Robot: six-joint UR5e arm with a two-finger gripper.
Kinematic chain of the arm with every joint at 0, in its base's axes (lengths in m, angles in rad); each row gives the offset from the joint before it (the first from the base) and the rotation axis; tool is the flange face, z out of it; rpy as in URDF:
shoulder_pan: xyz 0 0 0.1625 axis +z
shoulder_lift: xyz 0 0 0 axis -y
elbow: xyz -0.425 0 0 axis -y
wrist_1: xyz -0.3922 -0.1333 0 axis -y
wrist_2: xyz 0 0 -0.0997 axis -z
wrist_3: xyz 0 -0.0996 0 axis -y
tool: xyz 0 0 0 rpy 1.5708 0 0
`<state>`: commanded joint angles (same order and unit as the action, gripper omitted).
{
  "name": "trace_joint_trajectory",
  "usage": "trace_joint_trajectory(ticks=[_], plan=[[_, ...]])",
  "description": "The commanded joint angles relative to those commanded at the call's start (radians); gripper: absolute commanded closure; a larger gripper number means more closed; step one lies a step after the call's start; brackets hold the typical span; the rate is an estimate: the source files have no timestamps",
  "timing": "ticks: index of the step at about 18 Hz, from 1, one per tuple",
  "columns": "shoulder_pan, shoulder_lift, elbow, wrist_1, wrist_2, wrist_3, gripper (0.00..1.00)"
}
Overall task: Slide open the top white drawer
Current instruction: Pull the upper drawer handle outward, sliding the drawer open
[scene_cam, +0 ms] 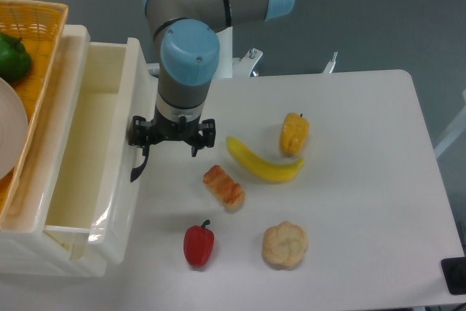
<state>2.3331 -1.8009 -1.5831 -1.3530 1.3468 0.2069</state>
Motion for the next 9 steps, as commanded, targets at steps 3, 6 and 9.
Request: trace_joint_trajectory(ticks=[3, 6, 9], plan=[[0.02, -0.002, 0.0, -0.002, -0.002, 0.017, 0.0], [0.034, -0.002, 0.0, -0.002, -0.003, 0.017, 0.0], [0.051, 0.0, 0.002, -0.002, -0.003, 0.052, 0.0]])
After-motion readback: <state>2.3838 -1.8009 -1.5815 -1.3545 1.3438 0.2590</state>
